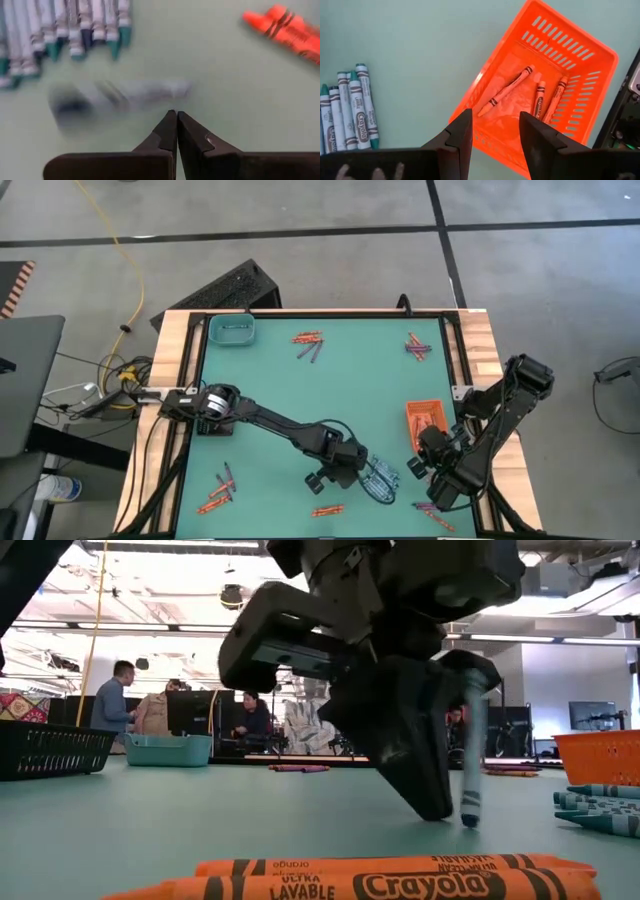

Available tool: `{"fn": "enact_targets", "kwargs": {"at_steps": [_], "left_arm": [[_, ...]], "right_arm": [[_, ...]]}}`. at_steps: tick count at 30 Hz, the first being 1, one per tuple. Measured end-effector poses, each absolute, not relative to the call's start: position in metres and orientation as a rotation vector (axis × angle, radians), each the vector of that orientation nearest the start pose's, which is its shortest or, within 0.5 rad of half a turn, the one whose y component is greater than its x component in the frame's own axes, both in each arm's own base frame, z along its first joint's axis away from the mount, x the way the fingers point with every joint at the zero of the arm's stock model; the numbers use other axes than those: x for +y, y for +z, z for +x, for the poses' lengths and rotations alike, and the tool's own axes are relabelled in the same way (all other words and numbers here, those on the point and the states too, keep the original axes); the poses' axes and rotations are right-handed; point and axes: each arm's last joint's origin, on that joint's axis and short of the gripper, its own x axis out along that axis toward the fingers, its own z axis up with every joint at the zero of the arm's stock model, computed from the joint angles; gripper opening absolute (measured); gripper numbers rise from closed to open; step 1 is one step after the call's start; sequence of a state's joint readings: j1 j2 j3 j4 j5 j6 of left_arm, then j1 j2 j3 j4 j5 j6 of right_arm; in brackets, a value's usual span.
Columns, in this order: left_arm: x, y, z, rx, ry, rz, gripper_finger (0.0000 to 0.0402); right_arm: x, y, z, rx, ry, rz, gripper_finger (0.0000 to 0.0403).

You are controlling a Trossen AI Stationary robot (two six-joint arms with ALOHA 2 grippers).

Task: Sort crayons
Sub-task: Put the blue crayon into the green bin

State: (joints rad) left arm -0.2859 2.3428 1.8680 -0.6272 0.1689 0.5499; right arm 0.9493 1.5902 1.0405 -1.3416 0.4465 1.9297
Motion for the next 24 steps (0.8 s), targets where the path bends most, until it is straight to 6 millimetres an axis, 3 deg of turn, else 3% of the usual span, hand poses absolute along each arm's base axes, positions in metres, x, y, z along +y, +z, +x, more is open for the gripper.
{"fn": "enact_targets", "kwargs": {"at_steps": [10, 14, 17, 24], "left_arm": [[-0.14, 0.155, 0.464, 1.125, -0.604, 0.564, 0.0001], [-0.14, 0.161, 0.467, 1.135, -0.535, 0.424, 0.0009], [-0.147, 0.164, 0.471, 1.093, -0.506, 0.357, 0.0045], [-0.174, 0.17, 0.473, 0.997, -0.327, 0.219, 0.0174]], "right_arm": [[0.186, 0.201, 0.147, 1.028, -0.915, 0.365, 0.0152], [0.188, 0.201, 0.145, 1.026, -0.9, 0.366, 0.0152], [0.19, 0.201, 0.145, 1.015, -0.889, 0.364, 0.0152], [0.193, 0.201, 0.143, 0.978, -0.854, 0.36, 0.0153]]}}
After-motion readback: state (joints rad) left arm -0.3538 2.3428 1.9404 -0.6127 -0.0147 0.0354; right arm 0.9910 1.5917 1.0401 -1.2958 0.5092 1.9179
